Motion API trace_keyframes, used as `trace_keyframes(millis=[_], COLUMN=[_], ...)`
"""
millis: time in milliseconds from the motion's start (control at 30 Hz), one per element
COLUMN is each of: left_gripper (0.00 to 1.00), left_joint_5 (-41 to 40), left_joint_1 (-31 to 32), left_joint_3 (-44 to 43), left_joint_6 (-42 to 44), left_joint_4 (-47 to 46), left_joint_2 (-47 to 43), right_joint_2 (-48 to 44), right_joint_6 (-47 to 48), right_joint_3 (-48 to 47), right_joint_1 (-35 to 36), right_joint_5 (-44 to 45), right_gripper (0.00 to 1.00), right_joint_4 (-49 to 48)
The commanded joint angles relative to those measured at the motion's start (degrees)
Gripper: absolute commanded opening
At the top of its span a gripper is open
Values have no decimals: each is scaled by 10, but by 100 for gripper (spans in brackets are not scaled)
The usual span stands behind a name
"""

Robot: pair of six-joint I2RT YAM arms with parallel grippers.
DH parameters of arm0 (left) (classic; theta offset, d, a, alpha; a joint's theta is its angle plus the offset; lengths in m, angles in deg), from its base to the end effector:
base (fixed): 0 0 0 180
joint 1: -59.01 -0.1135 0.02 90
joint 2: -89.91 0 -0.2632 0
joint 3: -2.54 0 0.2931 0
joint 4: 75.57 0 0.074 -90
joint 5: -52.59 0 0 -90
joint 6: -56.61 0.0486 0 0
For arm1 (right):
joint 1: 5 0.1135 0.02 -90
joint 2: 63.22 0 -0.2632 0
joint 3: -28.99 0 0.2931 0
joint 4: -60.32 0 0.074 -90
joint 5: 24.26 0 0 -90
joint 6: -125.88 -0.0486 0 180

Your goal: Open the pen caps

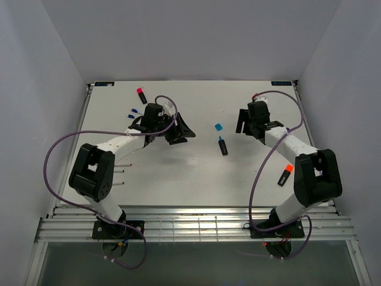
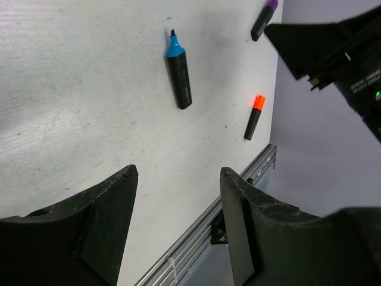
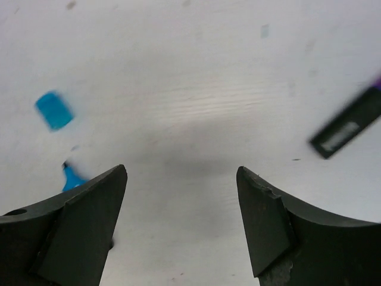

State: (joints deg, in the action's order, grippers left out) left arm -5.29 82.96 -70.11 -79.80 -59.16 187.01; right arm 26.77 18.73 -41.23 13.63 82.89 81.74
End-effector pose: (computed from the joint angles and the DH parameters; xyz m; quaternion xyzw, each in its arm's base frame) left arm 0.3610 -0.1886 0.1780 -0.0574 0.8796 -0.4359 0.1816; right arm 0.3707 0.1099 0.1982 0.0500 0.9012 -0.0037 0.4305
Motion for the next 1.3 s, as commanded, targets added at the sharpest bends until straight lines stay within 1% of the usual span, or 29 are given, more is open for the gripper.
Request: trace_keyframes(millis=[0, 100, 200, 333, 400, 700, 900, 1000, 1033, 1100, 1133, 1200, 1233, 1267], left_gripper=[68, 68, 68, 68, 68, 68, 68, 68, 68, 68, 68, 68, 68, 68], left_joint_5=[5, 10, 12, 21, 26, 31, 30, 29, 28, 27, 27, 25, 24, 22], left_joint_1=[5, 8, 12, 16, 18, 25, 25, 25, 25, 26, 26, 26, 26, 26], left_joint_3=[0, -2, -2, -2, -1, 6, 4, 5, 7, 11, 12, 12, 12, 11], left_joint_6=[0, -4, -7, -8, -8, -2, 5, 7, 7, 8, 9, 11, 11, 13], left_joint_4=[-17, -17, -20, -19, -19, -16, -11, -10, -10, -10, -11, -8, -7, -5], left_joint_2=[-50, -57, -67, -79, -87, -103, -98, -98, -97, -99, -99, -99, -100, -102], right_joint_2=[-4, 9, 36, 75, 93, 166, 207, 213, 214, 220, 221, 224, 225, 223], right_joint_6=[-44, -65, -84, -109, -112, -122, -128, -126, -124, -120, -113, -105, -98, -92], right_joint_3=[-38, -40, -55, -82, -95, -139, -145, -132, -130, -124, -123, -123, -123, -122], right_joint_1=[-88, -132, -160, -179, -201, -230, -231, -231, -231, -231, -231, -229, -229, -226], right_joint_5=[64, 67, 82, 93, 87, 65, 41, 31, 30, 27, 25, 16, 11, 7], right_gripper=[80, 81, 82, 84, 84, 84, 80, 74, 68, 62, 52, 37, 23, 16], right_joint_4=[106, 110, 120, 135, 134, 125, 115, 102, 100, 96, 96, 94, 92, 92])
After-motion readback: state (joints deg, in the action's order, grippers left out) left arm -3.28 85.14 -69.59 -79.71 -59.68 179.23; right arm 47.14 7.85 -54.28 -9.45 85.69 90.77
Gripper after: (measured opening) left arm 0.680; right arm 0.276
